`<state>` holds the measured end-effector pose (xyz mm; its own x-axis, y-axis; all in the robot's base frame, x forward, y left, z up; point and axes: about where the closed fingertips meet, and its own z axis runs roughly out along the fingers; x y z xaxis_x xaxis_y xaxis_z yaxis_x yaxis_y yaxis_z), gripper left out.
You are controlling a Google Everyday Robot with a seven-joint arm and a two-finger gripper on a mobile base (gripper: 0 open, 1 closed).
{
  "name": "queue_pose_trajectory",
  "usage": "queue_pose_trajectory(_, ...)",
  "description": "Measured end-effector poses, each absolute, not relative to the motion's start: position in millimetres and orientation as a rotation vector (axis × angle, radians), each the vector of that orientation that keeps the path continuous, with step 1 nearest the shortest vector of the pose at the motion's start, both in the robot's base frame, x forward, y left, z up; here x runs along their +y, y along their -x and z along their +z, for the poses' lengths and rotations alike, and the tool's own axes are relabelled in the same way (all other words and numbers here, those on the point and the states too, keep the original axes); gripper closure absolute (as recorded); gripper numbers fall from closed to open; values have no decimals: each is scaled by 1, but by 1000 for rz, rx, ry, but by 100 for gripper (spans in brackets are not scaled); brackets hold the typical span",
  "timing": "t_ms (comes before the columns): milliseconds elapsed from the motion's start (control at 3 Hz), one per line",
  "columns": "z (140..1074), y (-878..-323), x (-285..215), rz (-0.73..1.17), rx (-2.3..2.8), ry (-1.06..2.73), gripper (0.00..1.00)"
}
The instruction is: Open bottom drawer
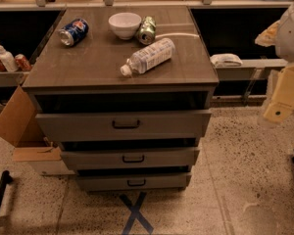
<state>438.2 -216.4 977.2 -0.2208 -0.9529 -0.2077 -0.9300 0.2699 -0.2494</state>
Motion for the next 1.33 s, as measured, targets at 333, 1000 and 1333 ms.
queue_pose_trajectory(333, 978, -438, -216, -101, 2221, 1719, 0)
queue_pose_trajectory(1000, 893, -427, -194, 96, 2097, 1801, 0)
queue_pose_trajectory(1333, 809, -417, -166, 321, 2061, 1784, 0)
